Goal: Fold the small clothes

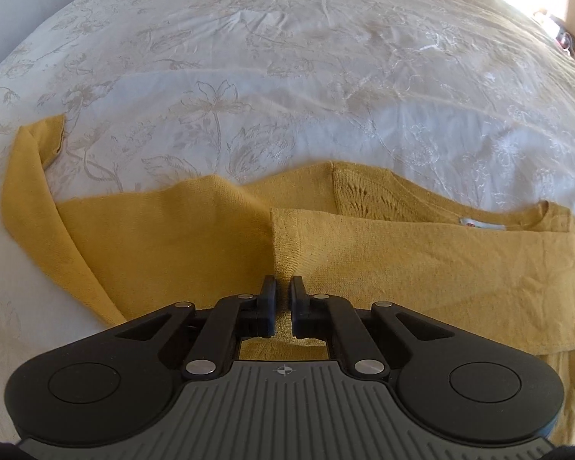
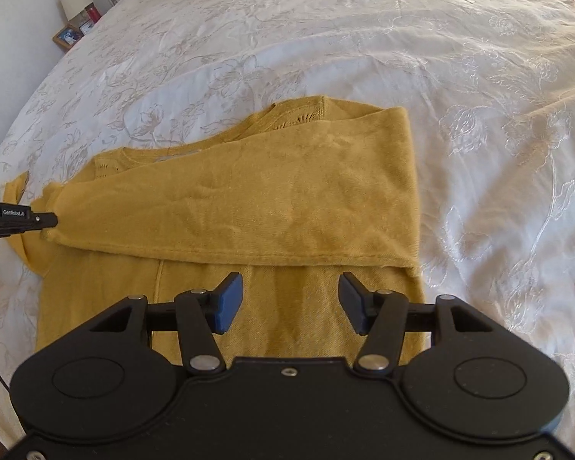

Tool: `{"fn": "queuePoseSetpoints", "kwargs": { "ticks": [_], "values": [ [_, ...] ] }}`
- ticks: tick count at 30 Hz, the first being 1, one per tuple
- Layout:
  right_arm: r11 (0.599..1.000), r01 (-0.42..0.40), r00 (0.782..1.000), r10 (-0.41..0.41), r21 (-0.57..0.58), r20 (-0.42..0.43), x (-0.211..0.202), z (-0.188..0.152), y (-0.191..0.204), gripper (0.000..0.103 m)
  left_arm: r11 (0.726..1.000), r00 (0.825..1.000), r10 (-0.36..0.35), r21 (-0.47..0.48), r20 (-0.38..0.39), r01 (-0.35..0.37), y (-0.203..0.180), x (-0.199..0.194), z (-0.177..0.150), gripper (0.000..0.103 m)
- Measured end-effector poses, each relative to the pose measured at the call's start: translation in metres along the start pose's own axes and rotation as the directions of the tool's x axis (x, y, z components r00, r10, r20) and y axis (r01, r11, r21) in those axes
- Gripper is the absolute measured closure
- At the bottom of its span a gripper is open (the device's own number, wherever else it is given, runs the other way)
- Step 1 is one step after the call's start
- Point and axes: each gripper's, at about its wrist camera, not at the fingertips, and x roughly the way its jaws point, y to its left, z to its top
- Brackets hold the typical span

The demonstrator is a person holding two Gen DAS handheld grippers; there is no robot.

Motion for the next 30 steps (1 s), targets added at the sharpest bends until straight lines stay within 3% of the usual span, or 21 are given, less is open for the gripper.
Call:
{"fn": "queuePoseSetpoints", "kwargs": {
  "ticks": [5,10,13,14,16,22,27,30],
  "values": [
    [1.000,-0.004,1.000,0.004,0.017,0.020,0.010,0.010,-0.010,0.038,0.999,0.999,0.027,0.029,-0.045,-0.026,-0.001,0.015,-0.006,0.091],
    [0.995,0.072,0.996,-0.068,0.069,-0.058,0.039,0.012,-0.032,0.037,0.998,0.996,-0.056,-0.045,-0.067,0.053,0.012,0.015,-0.016,0.062],
    [0.993,0.064,0.997,-0.060,0.097,-0.049,0.037,0.013,-0.040,0.037,0.998,0.997,-0.061,-0.026,-0.057,0.060,0.011,0.001,-0.025,0.039],
    [0.993,0.075,0.997,-0.072,0.087,-0.040,0.034,0.013,-0.038,0.036,0.998,0.997,-0.061,-0.017,-0.047,0.061,0.010,-0.006,-0.030,0.037],
    [0.991,0.114,0.994,-0.113,0.071,-0.014,0.024,0.013,-0.034,0.021,0.997,0.997,-0.071,-0.003,-0.042,0.071,0.008,-0.020,-0.040,0.030],
    [0.998,0.053,0.998,-0.054,0.040,0.019,-0.009,-0.005,-0.021,0.012,0.993,0.992,-0.106,0.044,-0.074,0.109,-0.004,-0.049,-0.084,0.025],
    [0.999,0.034,0.996,-0.037,-0.038,-0.075,-0.012,-0.044,-0.010,0.011,0.991,0.980,-0.121,0.040,-0.158,0.129,-0.008,-0.050,-0.131,0.025],
    [0.992,0.101,0.982,-0.111,-0.074,-0.150,-0.007,-0.071,-0.020,0.011,0.991,0.981,-0.095,0.082,-0.168,0.110,-0.006,-0.050,-0.154,0.025]
  ]
}}
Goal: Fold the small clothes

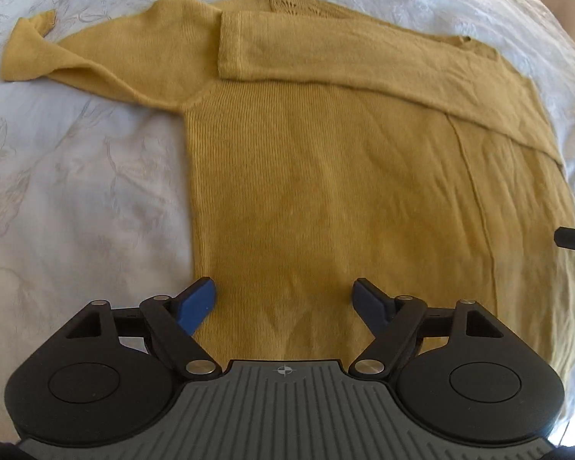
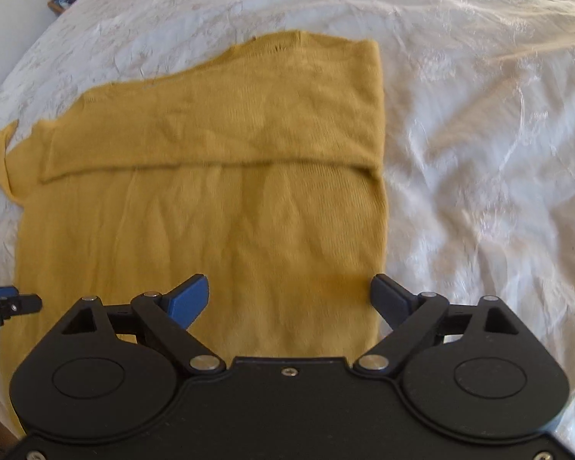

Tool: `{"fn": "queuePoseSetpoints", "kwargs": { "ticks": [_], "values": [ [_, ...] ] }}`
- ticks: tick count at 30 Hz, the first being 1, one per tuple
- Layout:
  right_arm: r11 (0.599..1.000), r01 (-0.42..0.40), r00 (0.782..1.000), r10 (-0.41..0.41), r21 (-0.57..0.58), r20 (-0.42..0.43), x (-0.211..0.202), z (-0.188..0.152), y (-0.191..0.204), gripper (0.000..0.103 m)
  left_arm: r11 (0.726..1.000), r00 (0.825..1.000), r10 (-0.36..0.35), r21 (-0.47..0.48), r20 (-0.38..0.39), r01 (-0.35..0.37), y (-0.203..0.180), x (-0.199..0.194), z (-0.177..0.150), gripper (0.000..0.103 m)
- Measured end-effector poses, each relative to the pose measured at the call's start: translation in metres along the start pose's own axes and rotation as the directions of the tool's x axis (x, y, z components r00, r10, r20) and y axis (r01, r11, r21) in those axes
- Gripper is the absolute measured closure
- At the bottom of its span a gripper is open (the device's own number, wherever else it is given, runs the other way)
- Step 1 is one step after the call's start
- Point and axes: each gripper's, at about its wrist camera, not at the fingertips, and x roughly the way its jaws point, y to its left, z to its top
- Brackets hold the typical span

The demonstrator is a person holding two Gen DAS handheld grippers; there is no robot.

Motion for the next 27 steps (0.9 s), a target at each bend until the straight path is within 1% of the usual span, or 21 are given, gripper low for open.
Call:
{"fn": "queuePoseSetpoints", "kwargs": {
  "ticks": [2,3,5,7,9,12,14,16,19,21,22,24,27],
  "values": [
    [0.998,0.052,0.998,-0.052,0.025,-0.033,0.006,-0.015,-0.017,0.010,0.999,0.999,0.034,0.019,-0.017,-0.033,0.004,0.004,-0.011,0.022],
    [0.997,0.055,0.998,-0.054,0.051,-0.035,0.006,-0.020,-0.026,0.008,0.999,0.999,0.041,0.016,-0.029,-0.040,0.008,0.005,-0.016,0.020],
    [0.990,0.070,0.997,-0.065,0.122,-0.047,0.005,-0.028,-0.047,0.007,0.999,0.999,0.034,-0.016,-0.036,-0.035,0.018,0.005,-0.021,0.018],
    [0.984,0.081,0.996,-0.074,0.159,-0.048,0.001,-0.033,-0.061,0.007,0.998,0.998,0.037,-0.049,-0.046,-0.039,0.027,0.005,-0.025,0.015],
    [0.983,0.091,0.995,-0.084,0.160,-0.049,-0.003,-0.037,-0.069,0.007,0.997,0.998,0.042,-0.069,-0.051,-0.045,0.033,0.004,-0.028,0.010],
    [0.983,0.081,0.996,-0.074,0.163,-0.045,-0.009,-0.041,-0.074,0.007,0.994,0.997,0.048,-0.094,-0.055,-0.053,0.036,0.003,-0.036,0.009],
    [0.983,0.049,0.999,-0.044,0.174,-0.029,-0.017,-0.048,-0.075,0.007,0.993,0.997,0.056,-0.101,-0.055,-0.061,0.034,0.001,-0.040,0.009],
    [0.986,-0.005,1.000,0.007,0.168,-0.014,-0.024,-0.055,-0.075,0.007,0.993,0.997,0.062,-0.101,-0.054,-0.067,0.031,-0.002,-0.048,0.007],
    [0.992,-0.054,0.998,0.057,0.114,-0.031,-0.030,-0.073,-0.069,0.007,0.992,0.996,0.065,-0.104,-0.057,-0.071,0.027,-0.004,-0.058,0.007],
    [0.997,-0.045,0.996,0.050,0.069,-0.068,-0.027,-0.085,-0.070,0.007,0.991,0.996,0.068,-0.112,-0.057,-0.074,0.025,-0.006,-0.067,0.007],
    [0.999,-0.018,0.995,0.023,0.051,-0.092,-0.024,-0.090,-0.067,0.007,0.990,0.996,0.068,-0.119,-0.059,-0.075,0.025,-0.007,-0.071,0.006],
    [0.998,0.025,0.992,-0.017,0.063,-0.126,-0.018,-0.098,-0.074,0.007,0.987,0.996,0.066,-0.141,-0.065,-0.074,0.026,-0.008,-0.079,0.006],
    [0.995,0.006,0.993,0.005,0.098,-0.116,-0.023,-0.099,-0.081,0.007,0.976,0.996,0.055,-0.208,-0.069,-0.068,0.032,-0.011,-0.091,0.005]
  ]
}}
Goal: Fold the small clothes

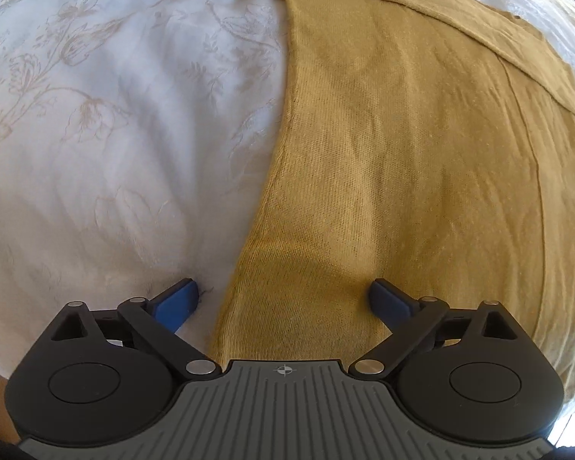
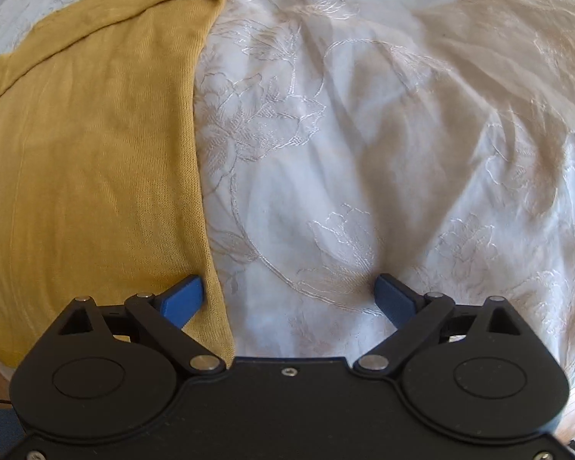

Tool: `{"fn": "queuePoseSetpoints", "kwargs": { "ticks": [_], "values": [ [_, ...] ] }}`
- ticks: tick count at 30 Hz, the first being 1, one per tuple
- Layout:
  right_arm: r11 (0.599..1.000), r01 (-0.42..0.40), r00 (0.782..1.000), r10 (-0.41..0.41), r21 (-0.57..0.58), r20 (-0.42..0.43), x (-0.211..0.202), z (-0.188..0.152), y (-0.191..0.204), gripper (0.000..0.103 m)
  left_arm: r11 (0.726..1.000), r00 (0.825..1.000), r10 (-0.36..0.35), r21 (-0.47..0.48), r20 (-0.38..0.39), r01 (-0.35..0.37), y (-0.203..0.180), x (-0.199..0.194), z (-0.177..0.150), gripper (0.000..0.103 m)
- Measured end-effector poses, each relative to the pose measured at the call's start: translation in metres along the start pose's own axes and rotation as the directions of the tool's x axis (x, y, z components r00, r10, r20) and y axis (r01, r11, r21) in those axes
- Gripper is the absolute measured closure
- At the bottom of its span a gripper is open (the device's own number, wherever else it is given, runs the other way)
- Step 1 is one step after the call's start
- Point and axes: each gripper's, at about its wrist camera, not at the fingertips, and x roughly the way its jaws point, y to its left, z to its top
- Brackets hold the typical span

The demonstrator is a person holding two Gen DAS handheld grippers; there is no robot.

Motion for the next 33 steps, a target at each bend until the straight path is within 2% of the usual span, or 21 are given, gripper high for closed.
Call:
{"fn": "queuePoseSetpoints", "kwargs": {
  "ticks": [6,11,16,22,33],
  "values": [
    [0.995,-0.045,0.994,0.053,-0.093,0.096,-0.021,0.022,0.018,0.007,0.999,1.000,0.002,-0.048,0.028,-0.001,0.009,-0.024,-0.005,0.006],
    [0.984,-0.082,0.979,0.110,-0.159,0.173,-0.035,0.044,0.051,0.006,0.998,0.996,0.005,-0.056,0.090,0.000,0.013,-0.050,0.022,0.006],
    [0.973,-0.115,0.968,0.155,-0.202,0.198,-0.038,0.059,0.084,0.006,0.998,0.987,0.007,-0.062,0.158,0.003,0.021,-0.060,0.057,0.006],
    [0.972,-0.129,0.965,0.169,-0.195,0.203,-0.037,0.065,0.130,0.006,0.998,0.974,-0.016,-0.055,0.228,0.029,0.057,-0.064,0.116,0.006],
    [0.975,-0.167,0.955,0.197,-0.146,0.223,-0.034,0.082,0.251,0.006,0.995,0.955,0.002,-0.094,0.297,0.028,0.162,-0.051,0.234,0.006]
  ]
}}
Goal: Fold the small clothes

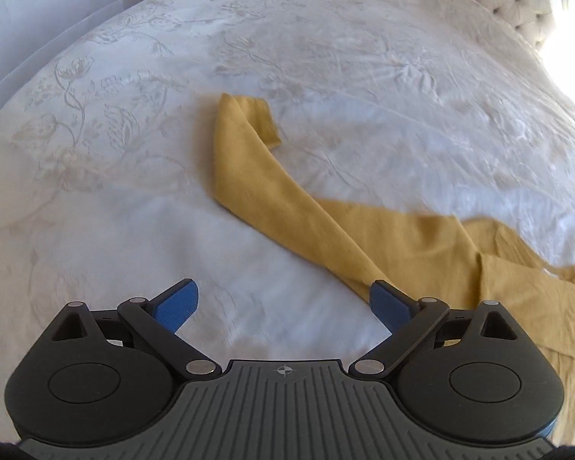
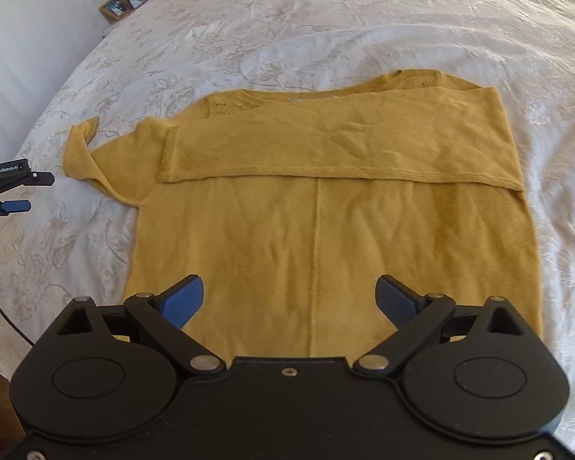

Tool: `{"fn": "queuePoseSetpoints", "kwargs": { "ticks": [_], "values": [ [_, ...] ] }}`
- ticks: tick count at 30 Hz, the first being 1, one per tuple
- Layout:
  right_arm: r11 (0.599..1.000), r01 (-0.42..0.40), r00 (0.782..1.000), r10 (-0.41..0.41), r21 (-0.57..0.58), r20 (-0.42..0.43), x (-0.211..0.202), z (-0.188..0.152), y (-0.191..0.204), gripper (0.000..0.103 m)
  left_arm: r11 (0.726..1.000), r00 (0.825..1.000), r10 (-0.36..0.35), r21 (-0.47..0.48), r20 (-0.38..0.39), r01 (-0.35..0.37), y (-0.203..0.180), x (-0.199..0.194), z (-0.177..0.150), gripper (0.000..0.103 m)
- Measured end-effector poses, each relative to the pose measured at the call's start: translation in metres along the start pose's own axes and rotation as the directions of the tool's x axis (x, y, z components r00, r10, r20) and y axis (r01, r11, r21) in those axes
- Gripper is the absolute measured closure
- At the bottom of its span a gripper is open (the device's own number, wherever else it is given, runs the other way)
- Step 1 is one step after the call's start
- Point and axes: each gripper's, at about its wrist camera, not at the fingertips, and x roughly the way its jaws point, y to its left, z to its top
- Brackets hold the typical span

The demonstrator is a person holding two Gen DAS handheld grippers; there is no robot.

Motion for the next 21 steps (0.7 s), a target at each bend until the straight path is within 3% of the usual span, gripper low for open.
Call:
{"fn": "queuePoseSetpoints", "kwargs": {
  "ticks": [10,11,13,17,18,19,21],
  "values": [
    [0.999,0.019,1.000,-0.019,0.033,-0.008,0.026,0.018,0.065,0.006,0.997,0.999,0.040,0.061,0.000,-0.040,0.042,0.067,0.077,0.010],
    [0.999,0.023,1.000,-0.023,0.033,-0.013,0.028,0.018,0.068,0.006,0.998,0.999,0.036,0.060,-0.004,-0.036,0.044,0.073,0.082,0.014],
    [0.999,0.033,0.999,-0.032,0.035,-0.025,0.031,0.021,0.074,0.006,0.998,1.000,0.013,0.060,-0.014,-0.012,0.048,0.086,0.088,0.035],
    [0.998,0.052,0.998,-0.051,0.024,-0.047,0.037,0.024,0.082,0.006,0.996,0.998,-0.041,0.082,-0.049,0.045,0.043,0.104,0.090,0.047],
    [0.998,0.056,0.997,-0.055,0.019,-0.053,0.039,0.025,0.085,0.006,0.994,0.996,-0.071,0.077,-0.047,0.074,0.043,0.107,0.089,0.057],
    [0.998,0.057,0.997,-0.056,0.013,-0.056,0.040,0.026,0.086,0.006,0.994,0.995,-0.088,0.063,-0.037,0.090,0.044,0.107,0.089,0.075],
    [0.998,0.059,0.996,-0.059,0.001,-0.060,0.041,0.028,0.090,0.006,0.996,0.996,-0.086,0.035,-0.001,0.086,0.045,0.100,0.087,0.091]
  ]
}}
